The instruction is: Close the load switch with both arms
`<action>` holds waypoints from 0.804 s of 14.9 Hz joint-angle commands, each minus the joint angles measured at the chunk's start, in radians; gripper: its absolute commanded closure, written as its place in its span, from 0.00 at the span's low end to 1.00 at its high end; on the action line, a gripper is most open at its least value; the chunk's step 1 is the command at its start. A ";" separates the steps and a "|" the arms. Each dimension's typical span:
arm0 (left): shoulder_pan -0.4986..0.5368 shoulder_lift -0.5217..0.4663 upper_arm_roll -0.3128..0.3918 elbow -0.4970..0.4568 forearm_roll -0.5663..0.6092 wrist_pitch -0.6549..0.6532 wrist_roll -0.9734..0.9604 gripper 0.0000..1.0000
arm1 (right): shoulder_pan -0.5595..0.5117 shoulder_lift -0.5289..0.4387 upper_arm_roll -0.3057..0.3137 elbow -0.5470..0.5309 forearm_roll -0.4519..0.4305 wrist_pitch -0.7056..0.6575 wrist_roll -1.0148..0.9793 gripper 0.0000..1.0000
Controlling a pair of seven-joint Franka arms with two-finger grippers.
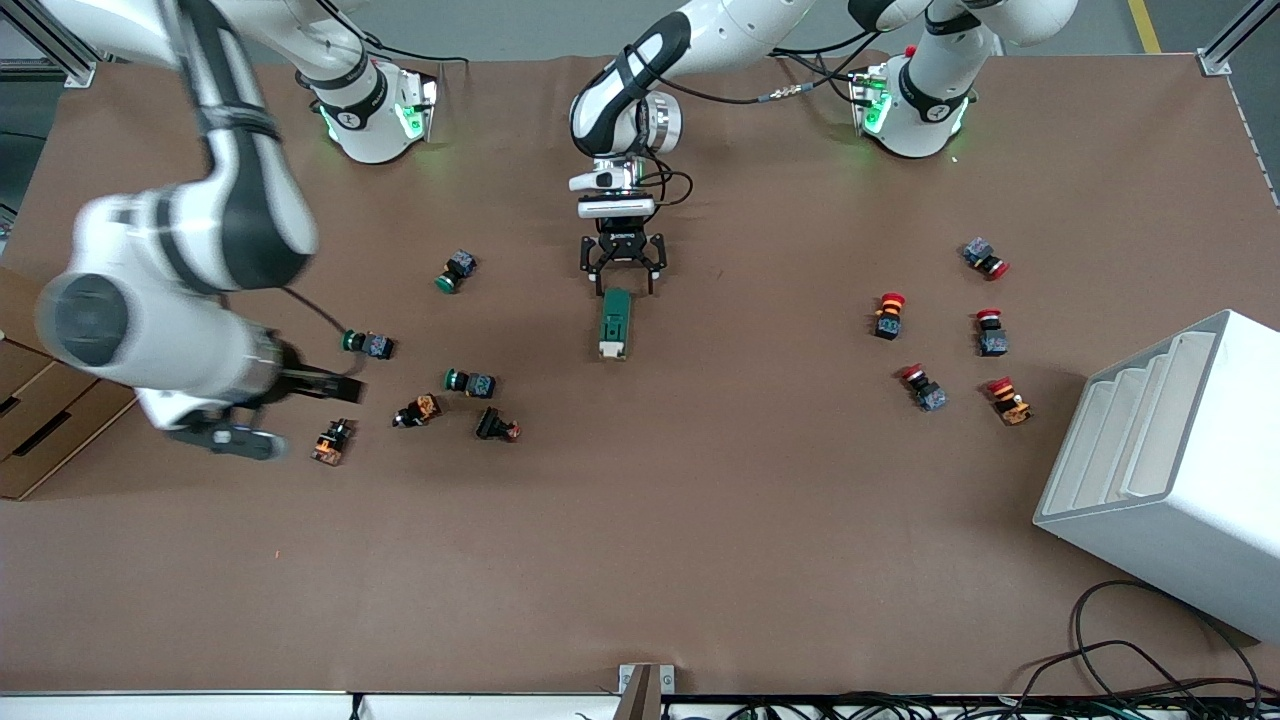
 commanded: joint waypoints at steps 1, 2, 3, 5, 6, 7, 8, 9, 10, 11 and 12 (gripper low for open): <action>0.000 -0.033 -0.005 0.013 -0.062 -0.007 0.055 0.01 | -0.109 -0.007 0.024 0.098 -0.029 -0.123 -0.150 0.00; 0.000 -0.040 -0.005 0.022 -0.084 -0.007 0.069 0.01 | -0.135 -0.007 0.024 0.126 -0.035 -0.146 -0.176 0.00; 0.000 -0.043 -0.005 0.039 -0.114 -0.007 0.092 0.01 | -0.155 -0.007 0.024 0.153 -0.037 -0.169 -0.191 0.00; 0.000 -0.046 -0.005 0.086 -0.182 -0.007 0.150 0.01 | -0.170 -0.008 0.022 0.214 -0.058 -0.220 -0.196 0.00; 0.000 -0.047 -0.005 0.106 -0.206 -0.007 0.178 0.01 | -0.184 -0.005 0.024 0.236 -0.058 -0.244 -0.192 0.00; 0.003 -0.047 -0.005 0.128 -0.229 -0.007 0.201 0.01 | -0.189 -0.004 0.024 0.256 -0.060 -0.255 -0.190 0.00; 0.004 -0.050 -0.003 0.152 -0.257 -0.007 0.222 0.01 | -0.193 -0.004 0.024 0.264 -0.058 -0.255 -0.190 0.00; 0.010 -0.056 -0.003 0.175 -0.286 -0.007 0.253 0.01 | -0.202 -0.004 0.024 0.270 -0.057 -0.258 -0.190 0.00; 0.026 -0.066 -0.003 0.194 -0.320 -0.007 0.293 0.01 | -0.204 -0.007 0.025 0.275 -0.054 -0.265 -0.190 0.00; 0.046 -0.089 -0.003 0.207 -0.358 -0.007 0.343 0.01 | -0.201 -0.008 0.025 0.275 -0.051 -0.281 -0.190 0.00; 0.064 -0.110 -0.005 0.212 -0.393 -0.006 0.392 0.01 | -0.201 -0.008 0.027 0.278 -0.048 -0.309 -0.190 0.00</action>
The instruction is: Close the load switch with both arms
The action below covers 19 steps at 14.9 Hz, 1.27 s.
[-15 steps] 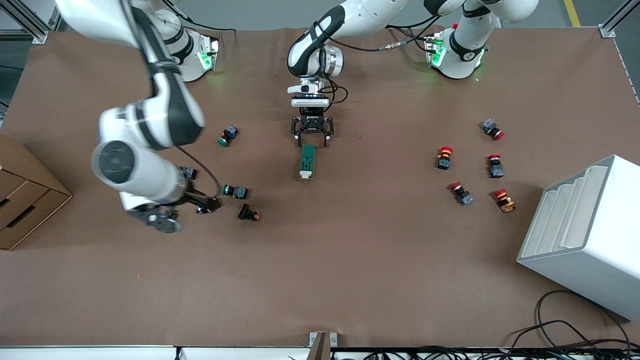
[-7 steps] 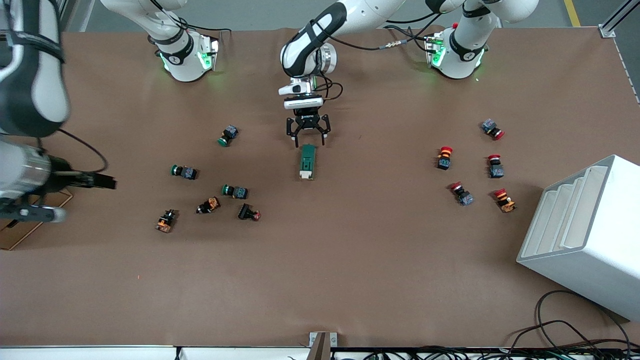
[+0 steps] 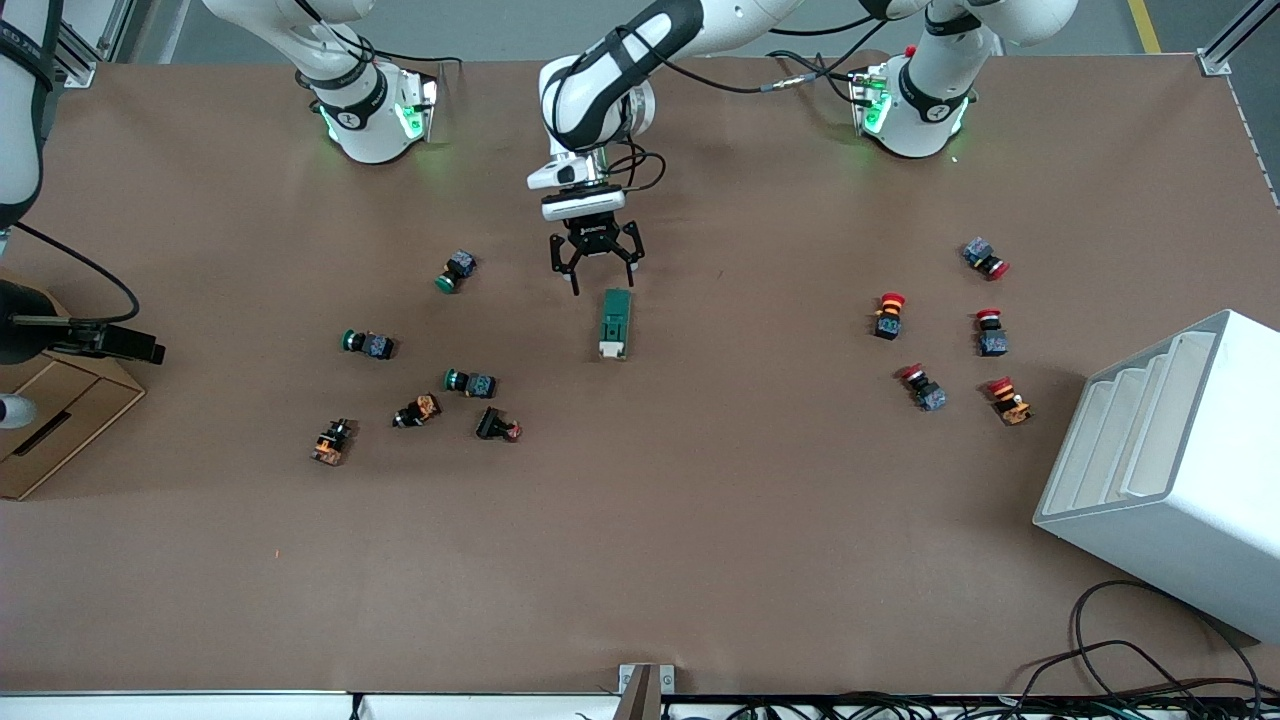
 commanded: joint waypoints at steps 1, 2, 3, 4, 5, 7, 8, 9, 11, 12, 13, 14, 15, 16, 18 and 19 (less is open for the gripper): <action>0.063 -0.080 -0.004 0.015 -0.111 0.000 0.143 0.01 | -0.018 0.002 0.030 0.037 0.000 -0.060 -0.001 0.00; 0.095 -0.121 -0.004 0.021 -0.159 0.010 0.206 0.01 | -0.013 0.000 0.032 0.053 0.002 -0.080 -0.001 0.00; 0.124 -0.152 -0.006 0.030 -0.215 0.010 0.281 0.01 | -0.010 0.000 0.034 0.057 0.002 -0.108 -0.006 0.00; 0.150 -0.186 -0.006 0.050 -0.286 0.010 0.370 0.01 | -0.010 -0.001 0.034 0.057 0.002 -0.123 -0.006 0.00; 0.175 -0.218 -0.003 0.064 -0.362 0.010 0.459 0.01 | -0.012 -0.006 0.035 0.057 0.006 -0.127 -0.004 0.00; 0.259 -0.296 -0.003 0.071 -0.488 0.008 0.608 0.01 | -0.009 -0.039 0.037 0.053 0.005 -0.127 -0.006 0.00; 0.303 -0.347 -0.004 0.071 -0.560 0.004 0.694 0.01 | -0.013 -0.062 0.037 0.035 0.006 -0.122 -0.006 0.00; 0.351 -0.387 -0.004 0.073 -0.634 0.002 0.780 0.01 | -0.013 -0.085 0.037 0.000 0.006 -0.107 -0.007 0.00; 0.469 -0.469 -0.003 0.073 -0.766 -0.001 0.980 0.00 | -0.012 -0.154 0.037 -0.085 0.006 -0.062 -0.010 0.00; 0.526 -0.499 -0.004 0.076 -0.818 -0.007 1.107 0.00 | -0.010 -0.184 0.035 -0.120 0.005 -0.050 -0.023 0.00; 0.592 -0.525 -0.003 0.088 -0.879 -0.027 1.212 0.00 | -0.009 -0.204 0.035 -0.146 0.003 -0.045 -0.030 0.00; 0.656 -0.536 -0.004 0.116 -0.942 -0.062 1.304 0.00 | -0.010 -0.224 0.035 -0.169 0.002 -0.041 -0.030 0.00; 0.693 -0.551 -0.004 0.148 -0.989 -0.123 1.363 0.00 | -0.012 -0.239 0.038 -0.180 0.000 -0.039 -0.032 0.00; 0.732 -0.568 0.002 0.182 -1.019 -0.200 1.432 0.00 | -0.016 -0.251 0.047 -0.182 -0.003 -0.042 -0.032 0.00; 0.820 -0.577 0.003 0.240 -1.070 -0.307 1.632 0.00 | -0.022 -0.289 0.058 -0.206 -0.008 -0.048 -0.041 0.00; 0.883 -0.588 0.003 0.246 -1.116 -0.331 1.697 0.00 | -0.031 -0.316 0.060 -0.234 -0.008 -0.044 -0.043 0.00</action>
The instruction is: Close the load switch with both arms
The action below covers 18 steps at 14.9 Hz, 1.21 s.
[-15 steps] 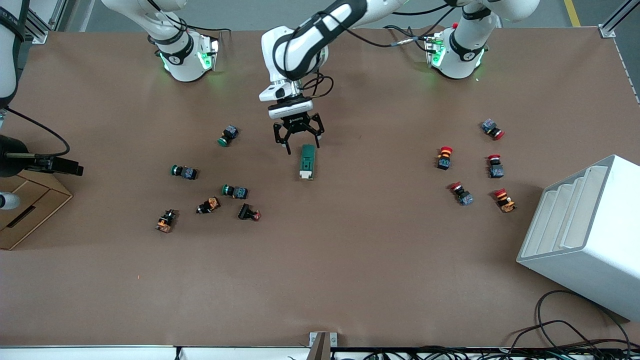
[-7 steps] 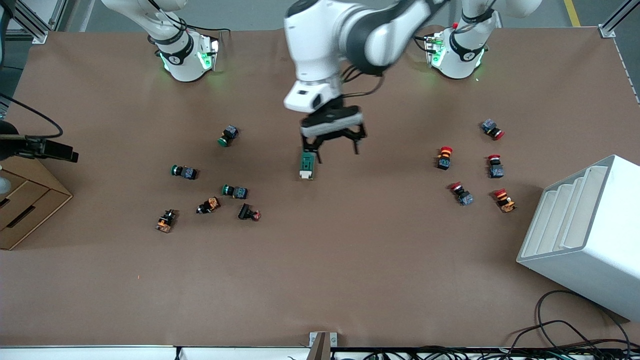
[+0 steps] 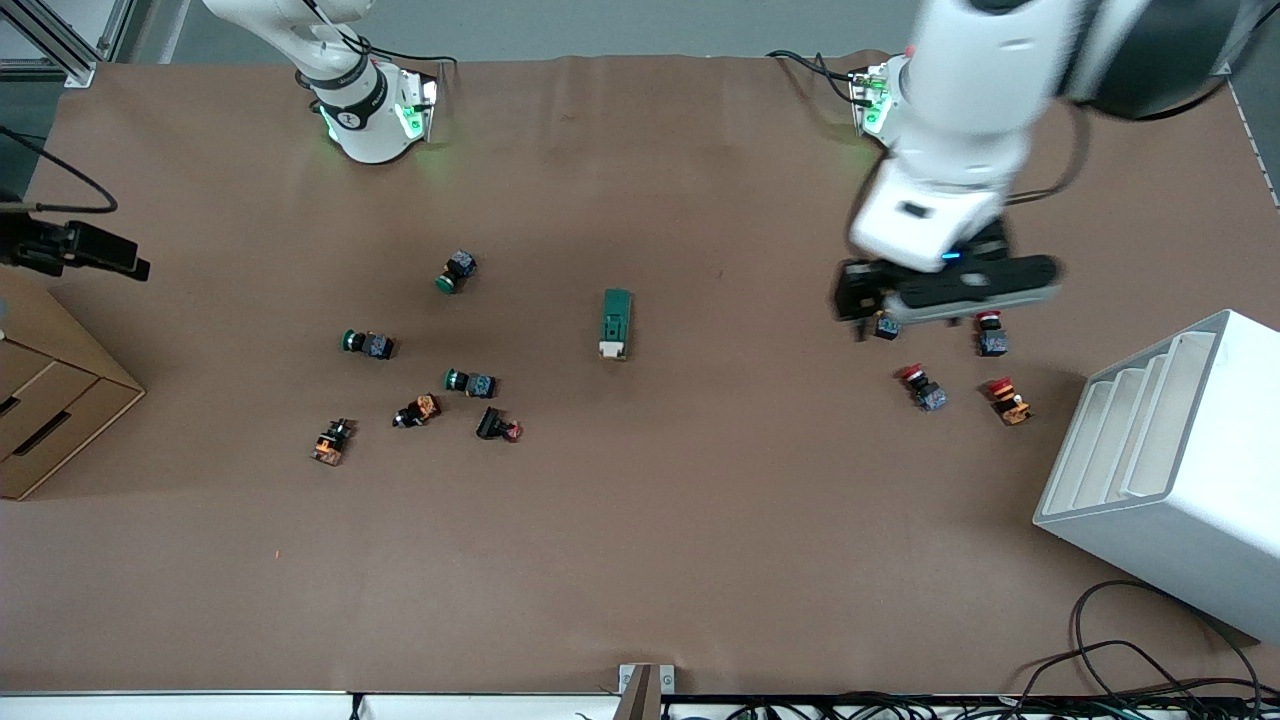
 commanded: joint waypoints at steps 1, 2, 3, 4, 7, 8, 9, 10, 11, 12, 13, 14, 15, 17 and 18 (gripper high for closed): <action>0.144 -0.023 -0.005 0.039 -0.128 -0.075 0.193 0.00 | -0.035 -0.109 0.026 -0.118 -0.008 0.028 -0.022 0.00; 0.196 -0.050 -0.003 0.033 -0.190 -0.077 0.273 0.00 | -0.035 -0.131 0.024 -0.127 -0.008 0.028 -0.023 0.00; 0.221 -0.082 0.003 0.014 -0.207 -0.091 0.345 0.00 | -0.035 -0.148 0.023 -0.127 -0.008 0.027 -0.037 0.00; 0.216 -0.104 0.035 0.004 -0.207 -0.120 0.389 0.00 | -0.035 -0.169 0.023 -0.130 -0.008 0.024 -0.044 0.00; 0.140 -0.165 0.169 -0.024 -0.215 -0.229 0.471 0.00 | -0.035 -0.186 0.021 -0.124 -0.008 0.024 -0.048 0.00; 0.125 -0.187 0.206 -0.053 -0.225 -0.229 0.500 0.00 | -0.035 -0.186 0.021 -0.123 -0.008 0.022 -0.048 0.00; 0.120 -0.208 0.219 -0.078 -0.235 -0.229 0.511 0.00 | -0.035 -0.186 0.024 -0.118 -0.008 0.021 -0.048 0.00; 0.129 -0.222 0.218 -0.093 -0.236 -0.229 0.513 0.00 | -0.034 -0.186 0.024 -0.118 -0.008 0.018 -0.049 0.00; 0.137 -0.236 0.216 -0.119 -0.236 -0.229 0.528 0.00 | -0.034 -0.185 0.024 -0.118 -0.010 0.018 -0.051 0.00; 0.159 -0.248 0.213 -0.134 -0.239 -0.229 0.558 0.00 | -0.034 -0.186 0.024 -0.118 -0.008 0.016 -0.051 0.00; 0.182 -0.266 0.208 -0.153 -0.241 -0.229 0.580 0.00 | -0.034 -0.185 0.024 -0.118 -0.010 0.010 -0.052 0.00; 0.193 -0.288 0.199 -0.174 -0.241 -0.227 0.580 0.00 | -0.034 -0.185 0.026 -0.116 -0.010 0.005 -0.052 0.00; 0.198 -0.303 0.190 -0.190 -0.241 -0.227 0.580 0.00 | -0.034 -0.186 0.024 -0.118 -0.008 0.004 -0.052 0.00; 0.215 -0.310 0.172 -0.193 -0.241 -0.229 0.580 0.00 | -0.034 -0.185 0.024 -0.118 -0.008 -0.001 -0.052 0.00; 0.221 -0.310 0.158 -0.193 -0.244 -0.229 0.571 0.00 | -0.034 -0.185 0.026 -0.118 -0.008 -0.001 -0.052 0.00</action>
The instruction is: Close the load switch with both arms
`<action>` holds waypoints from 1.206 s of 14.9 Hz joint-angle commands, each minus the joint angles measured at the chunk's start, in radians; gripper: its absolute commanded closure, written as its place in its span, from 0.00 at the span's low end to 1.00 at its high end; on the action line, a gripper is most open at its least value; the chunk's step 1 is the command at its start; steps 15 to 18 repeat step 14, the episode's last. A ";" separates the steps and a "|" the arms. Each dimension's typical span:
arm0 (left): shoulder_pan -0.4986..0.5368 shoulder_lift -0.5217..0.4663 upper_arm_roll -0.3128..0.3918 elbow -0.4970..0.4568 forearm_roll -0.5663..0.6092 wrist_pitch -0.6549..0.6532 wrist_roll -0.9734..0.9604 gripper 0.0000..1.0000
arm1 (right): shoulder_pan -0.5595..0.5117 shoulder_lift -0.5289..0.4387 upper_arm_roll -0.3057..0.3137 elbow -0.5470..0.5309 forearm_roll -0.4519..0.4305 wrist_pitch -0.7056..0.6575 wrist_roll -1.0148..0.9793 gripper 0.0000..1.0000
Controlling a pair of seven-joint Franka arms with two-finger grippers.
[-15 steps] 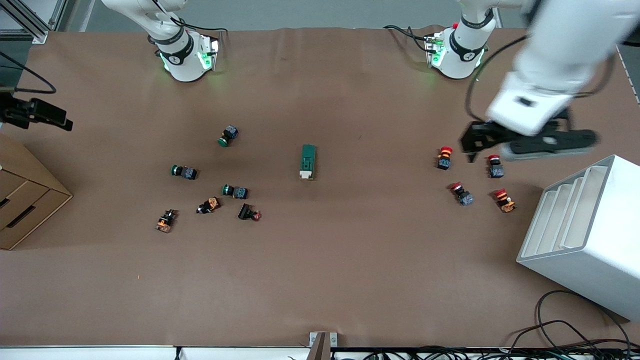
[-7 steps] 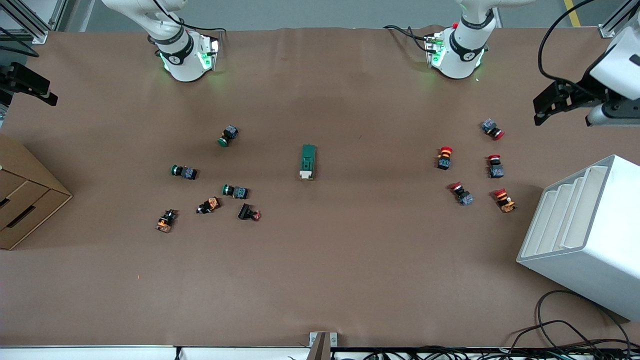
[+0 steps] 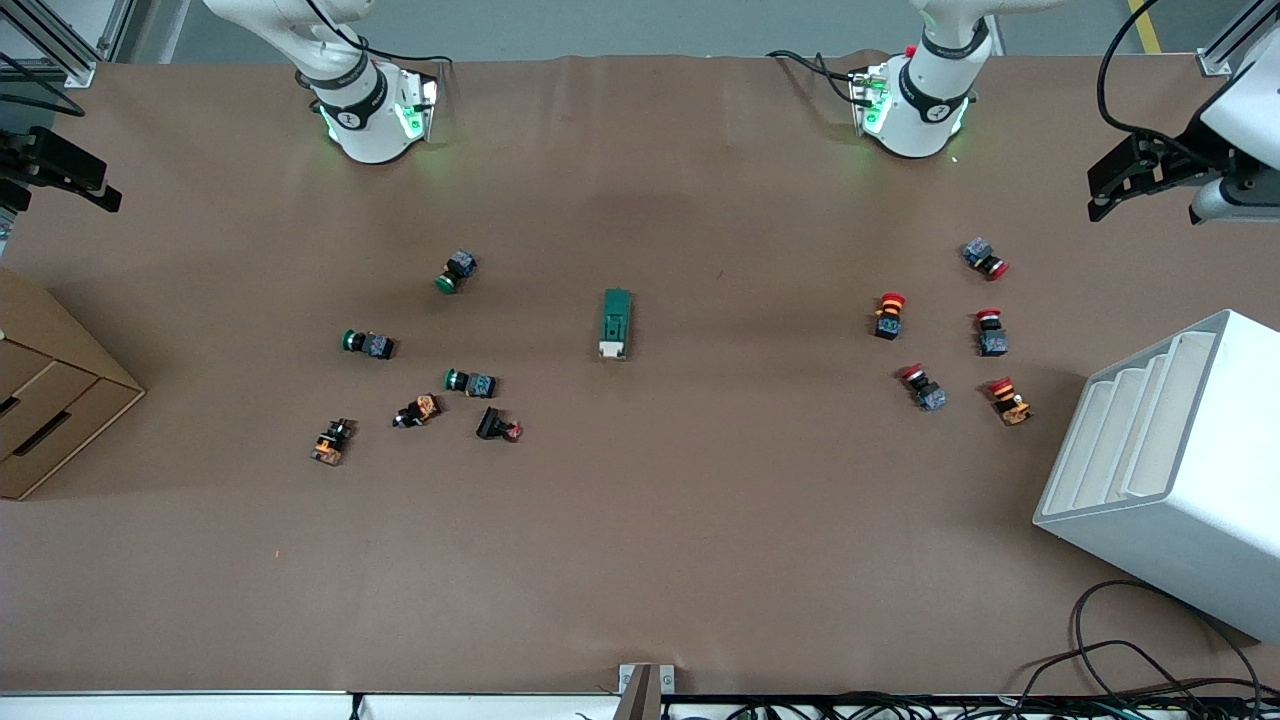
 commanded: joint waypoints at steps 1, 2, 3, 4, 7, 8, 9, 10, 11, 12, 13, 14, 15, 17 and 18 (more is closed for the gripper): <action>0.048 -0.036 -0.048 -0.035 -0.041 0.006 -0.004 0.00 | -0.020 -0.022 0.023 -0.027 -0.008 0.001 -0.016 0.00; 0.071 -0.036 -0.063 -0.035 -0.067 0.006 -0.011 0.00 | -0.020 -0.022 0.024 -0.030 -0.008 0.001 -0.016 0.00; 0.081 -0.036 -0.065 -0.035 -0.084 0.007 -0.025 0.00 | -0.020 -0.022 0.024 -0.030 -0.010 -0.005 -0.016 0.00; 0.083 -0.036 -0.065 -0.035 -0.086 0.007 -0.040 0.00 | -0.020 -0.022 0.024 -0.030 -0.008 -0.005 -0.017 0.00; 0.082 -0.036 -0.065 -0.030 -0.086 0.007 -0.086 0.00 | -0.018 -0.022 0.024 -0.028 -0.010 -0.007 -0.043 0.00; 0.085 -0.030 -0.065 -0.027 -0.084 0.007 -0.087 0.00 | -0.020 -0.022 0.024 -0.030 -0.010 -0.007 -0.044 0.00; 0.083 -0.027 -0.065 -0.025 -0.084 0.007 -0.085 0.00 | -0.020 -0.022 0.024 -0.030 -0.010 -0.008 -0.044 0.00; 0.078 -0.022 -0.063 -0.013 -0.078 0.007 -0.073 0.00 | -0.018 -0.022 0.024 -0.030 -0.010 -0.008 -0.044 0.00; 0.085 -0.004 -0.060 0.010 -0.078 0.006 -0.067 0.00 | -0.018 -0.022 0.024 -0.030 -0.010 -0.010 -0.044 0.00; 0.083 0.004 -0.060 0.019 -0.073 0.004 -0.073 0.00 | -0.018 -0.022 0.024 -0.030 -0.010 -0.013 -0.042 0.00; 0.083 0.007 -0.060 0.024 -0.070 0.003 -0.073 0.00 | -0.015 -0.022 0.024 -0.028 -0.010 -0.013 -0.042 0.00; 0.080 0.007 -0.062 0.024 -0.063 0.003 -0.074 0.00 | -0.012 -0.022 0.024 -0.028 -0.011 -0.011 -0.042 0.00; 0.080 0.007 -0.062 0.024 -0.063 0.003 -0.074 0.00 | -0.012 -0.022 0.024 -0.028 -0.011 -0.011 -0.042 0.00; 0.080 0.007 -0.062 0.024 -0.063 0.003 -0.074 0.00 | -0.012 -0.022 0.024 -0.028 -0.011 -0.011 -0.042 0.00; 0.080 0.007 -0.062 0.024 -0.063 0.003 -0.074 0.00 | -0.012 -0.022 0.024 -0.028 -0.011 -0.011 -0.042 0.00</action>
